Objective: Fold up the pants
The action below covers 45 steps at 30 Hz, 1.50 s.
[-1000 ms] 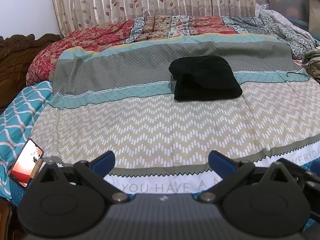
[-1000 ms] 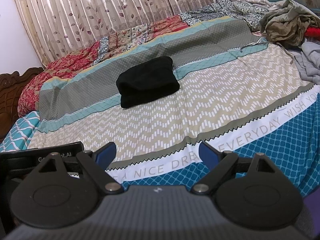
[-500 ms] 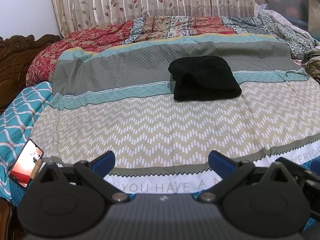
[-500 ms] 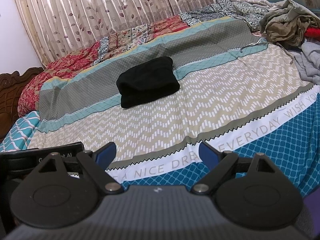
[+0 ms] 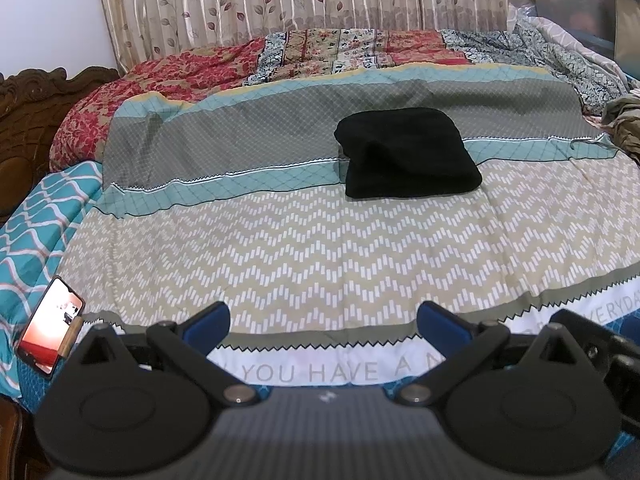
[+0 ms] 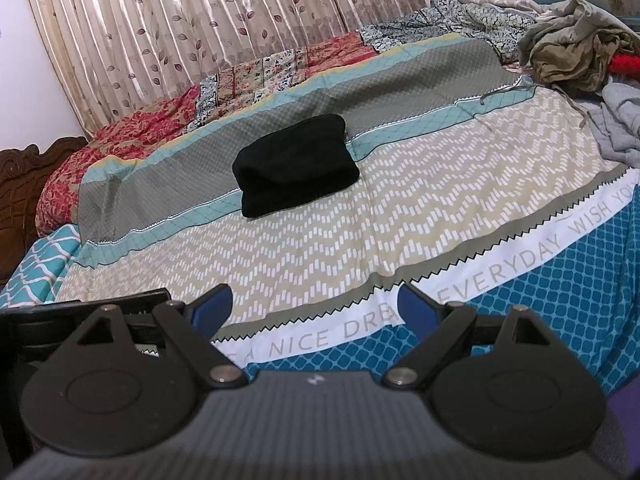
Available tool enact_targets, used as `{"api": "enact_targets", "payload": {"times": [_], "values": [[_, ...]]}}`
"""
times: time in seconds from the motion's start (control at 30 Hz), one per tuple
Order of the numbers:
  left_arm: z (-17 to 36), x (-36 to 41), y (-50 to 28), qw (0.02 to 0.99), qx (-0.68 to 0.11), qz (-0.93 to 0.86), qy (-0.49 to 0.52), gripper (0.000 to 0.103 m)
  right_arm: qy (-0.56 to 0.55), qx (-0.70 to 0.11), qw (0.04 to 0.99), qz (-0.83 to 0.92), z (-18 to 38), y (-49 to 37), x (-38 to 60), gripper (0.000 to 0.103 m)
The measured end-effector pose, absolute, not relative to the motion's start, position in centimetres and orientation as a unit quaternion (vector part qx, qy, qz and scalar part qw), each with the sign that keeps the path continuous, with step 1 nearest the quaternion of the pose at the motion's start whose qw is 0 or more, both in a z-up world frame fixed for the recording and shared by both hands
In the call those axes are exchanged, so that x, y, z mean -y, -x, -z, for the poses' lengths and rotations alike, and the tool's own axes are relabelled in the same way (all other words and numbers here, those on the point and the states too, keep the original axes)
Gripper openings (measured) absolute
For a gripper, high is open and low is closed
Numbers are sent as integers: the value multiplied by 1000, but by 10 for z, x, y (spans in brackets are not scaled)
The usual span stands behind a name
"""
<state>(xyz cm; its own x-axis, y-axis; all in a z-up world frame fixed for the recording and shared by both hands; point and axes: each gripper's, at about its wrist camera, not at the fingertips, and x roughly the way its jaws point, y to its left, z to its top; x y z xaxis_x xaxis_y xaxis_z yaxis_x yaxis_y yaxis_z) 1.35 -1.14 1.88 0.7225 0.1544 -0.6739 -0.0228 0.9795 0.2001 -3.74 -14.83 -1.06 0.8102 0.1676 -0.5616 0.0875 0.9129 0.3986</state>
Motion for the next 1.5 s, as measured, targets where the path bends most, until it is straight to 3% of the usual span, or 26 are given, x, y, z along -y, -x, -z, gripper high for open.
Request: {"api": "enact_targets", "payload": {"times": [1.5], "values": [[-18, 10, -13, 925, -364, -54, -96, 103, -203, -304, 930, -34, 9, 37, 149, 91]]}}
